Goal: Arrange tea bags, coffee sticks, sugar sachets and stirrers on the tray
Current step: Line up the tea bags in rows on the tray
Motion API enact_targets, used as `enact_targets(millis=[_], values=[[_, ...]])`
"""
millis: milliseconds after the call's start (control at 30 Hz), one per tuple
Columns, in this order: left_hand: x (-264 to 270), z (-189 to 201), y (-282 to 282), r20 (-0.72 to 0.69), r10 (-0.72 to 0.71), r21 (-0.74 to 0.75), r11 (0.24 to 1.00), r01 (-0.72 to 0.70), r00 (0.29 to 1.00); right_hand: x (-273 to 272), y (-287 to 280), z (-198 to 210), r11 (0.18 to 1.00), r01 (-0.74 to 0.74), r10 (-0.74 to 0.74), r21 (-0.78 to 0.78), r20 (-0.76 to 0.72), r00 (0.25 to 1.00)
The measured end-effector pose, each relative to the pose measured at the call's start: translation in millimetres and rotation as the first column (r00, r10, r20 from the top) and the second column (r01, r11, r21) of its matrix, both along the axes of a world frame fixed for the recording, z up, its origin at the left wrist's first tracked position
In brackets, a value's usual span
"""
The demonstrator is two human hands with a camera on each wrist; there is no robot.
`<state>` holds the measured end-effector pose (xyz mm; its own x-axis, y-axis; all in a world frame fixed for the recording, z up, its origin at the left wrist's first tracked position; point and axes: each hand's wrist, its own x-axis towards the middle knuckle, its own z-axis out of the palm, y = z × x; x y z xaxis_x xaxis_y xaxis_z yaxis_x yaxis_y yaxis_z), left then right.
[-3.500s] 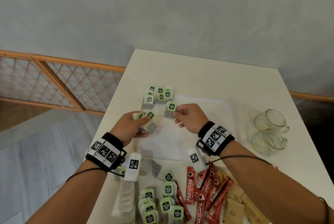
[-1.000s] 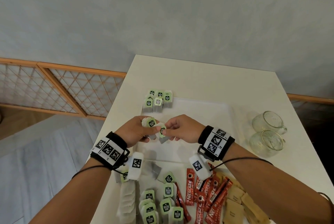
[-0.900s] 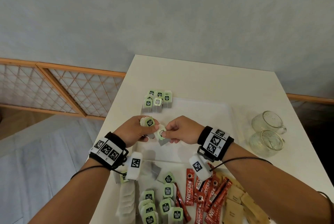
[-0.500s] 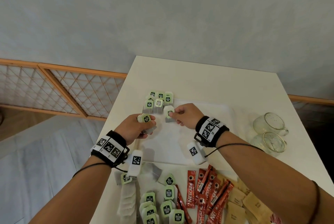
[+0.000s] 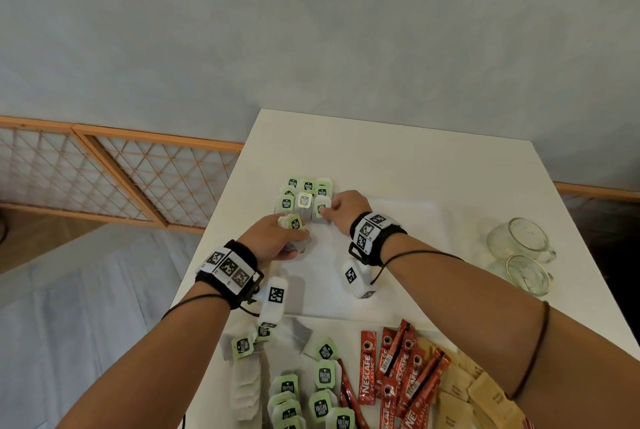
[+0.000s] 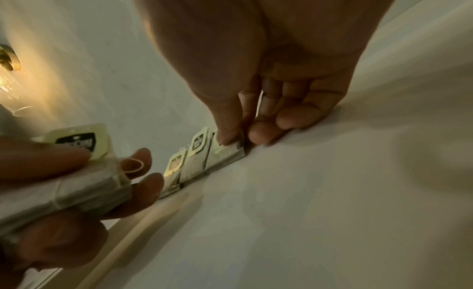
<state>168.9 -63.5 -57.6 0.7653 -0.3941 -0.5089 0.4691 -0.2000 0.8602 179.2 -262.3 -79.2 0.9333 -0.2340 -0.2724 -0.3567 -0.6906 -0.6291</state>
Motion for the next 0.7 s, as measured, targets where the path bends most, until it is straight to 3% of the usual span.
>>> enact_targets(millis=[200,433,700], values=[[-0.8,-5.3,4.1,-0.078,0.027,-0.024,0.999,-0.029,0.997,2.8,1.1,2.1,1.0,0.008,-0.008,-0.011,-0.02,1.0],[10.9,-9.3,5.5,-0.07,0.136,-0.031,0.99,-0.139,0.988,4.1,1.7,6.3,1.0,0.026,-0.026,0.007,-0.035,0.999],[20.8,-6.8,-2.8,-0.034,0.123,-0.02,0.992,-0.124,0.992,5.4,1.9,8.2,1.0,0.018,-0.017,0.019,-0.052,0.999]])
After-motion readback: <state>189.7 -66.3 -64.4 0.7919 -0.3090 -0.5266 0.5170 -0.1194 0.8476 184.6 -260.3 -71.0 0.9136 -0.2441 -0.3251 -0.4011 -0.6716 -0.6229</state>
